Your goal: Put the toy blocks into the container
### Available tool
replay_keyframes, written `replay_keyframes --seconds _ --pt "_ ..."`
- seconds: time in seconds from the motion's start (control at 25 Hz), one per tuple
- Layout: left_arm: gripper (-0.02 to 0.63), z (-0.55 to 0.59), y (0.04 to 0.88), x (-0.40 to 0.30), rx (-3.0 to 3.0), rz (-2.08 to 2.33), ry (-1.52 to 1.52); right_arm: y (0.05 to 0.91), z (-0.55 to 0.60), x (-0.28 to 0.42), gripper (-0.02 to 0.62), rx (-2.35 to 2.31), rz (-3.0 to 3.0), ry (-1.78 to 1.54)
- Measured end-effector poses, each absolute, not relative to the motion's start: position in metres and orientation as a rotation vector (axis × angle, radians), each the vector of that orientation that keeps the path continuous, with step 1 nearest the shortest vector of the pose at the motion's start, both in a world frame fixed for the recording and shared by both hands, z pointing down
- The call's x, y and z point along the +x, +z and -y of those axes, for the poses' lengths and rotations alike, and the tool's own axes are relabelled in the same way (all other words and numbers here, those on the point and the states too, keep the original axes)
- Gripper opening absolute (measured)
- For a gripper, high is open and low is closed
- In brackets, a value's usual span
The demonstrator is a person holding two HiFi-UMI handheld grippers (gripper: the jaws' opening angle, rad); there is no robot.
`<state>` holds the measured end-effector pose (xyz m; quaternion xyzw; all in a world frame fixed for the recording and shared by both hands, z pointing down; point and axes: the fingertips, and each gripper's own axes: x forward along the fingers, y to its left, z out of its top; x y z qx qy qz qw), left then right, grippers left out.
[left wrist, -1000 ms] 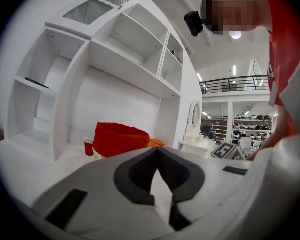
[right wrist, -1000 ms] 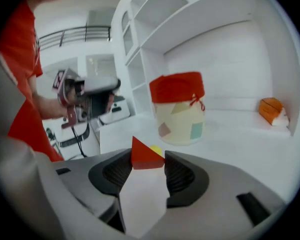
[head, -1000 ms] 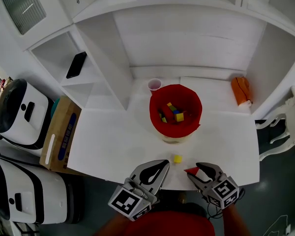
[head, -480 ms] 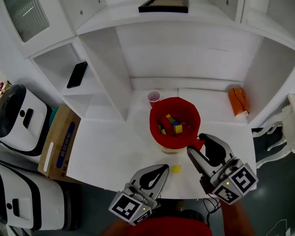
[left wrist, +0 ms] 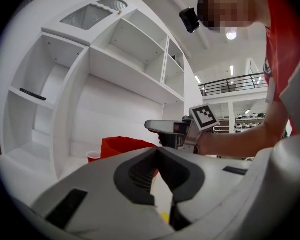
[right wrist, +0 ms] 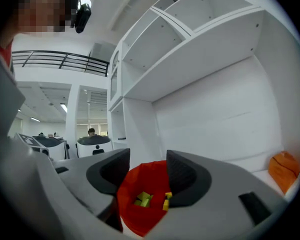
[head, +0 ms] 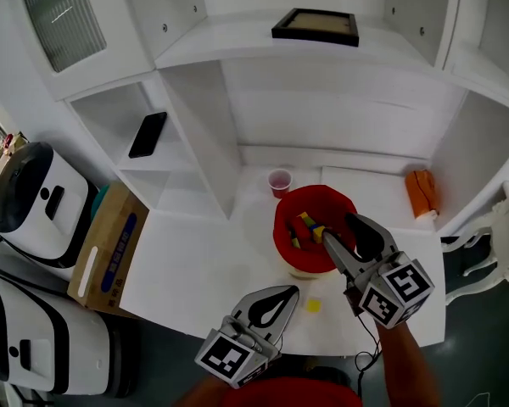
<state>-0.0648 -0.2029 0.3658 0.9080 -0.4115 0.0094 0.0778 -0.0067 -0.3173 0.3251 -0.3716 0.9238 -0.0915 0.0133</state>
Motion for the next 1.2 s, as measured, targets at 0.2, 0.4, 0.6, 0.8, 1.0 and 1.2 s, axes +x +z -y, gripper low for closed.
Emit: replay_keyframes --seconds 0.2,0.4,0.6,0.8,1.0,1.2 --pt "0.009 0.2 0.392 -0.054 2.708 1.151 0.16 0.305 0.282 0.0 0.1 -1.114 -2.811 -0.199" --pt "0.021 0.196 0.436 -0.039 2.755 1.05 0.338 0.305 0.249 0.014 -0.012 -1.19 -2.794 -0.12" --pt "0.144 0.19 0.483 -0.02 2.739 0.927 0.556 0.312 0.225 0.025 -0.012 -1.234 -2.783 -0.139" --pt "0.24 0.189 0.532 -0.004 2.681 0.824 0.815 0.322 0.202 0.038 -0.012 -1.283 -2.778 -0.163" --pt "0.267 0.198 0.561 0.001 2.609 0.794 0.987 0.332 0.184 0.056 -0.012 -1.337 -2.766 -0.193" --pt "0.267 0.2 0.578 0.004 2.571 0.766 1.082 0.336 0.174 0.072 -0.012 -1.386 -2.745 -0.208"
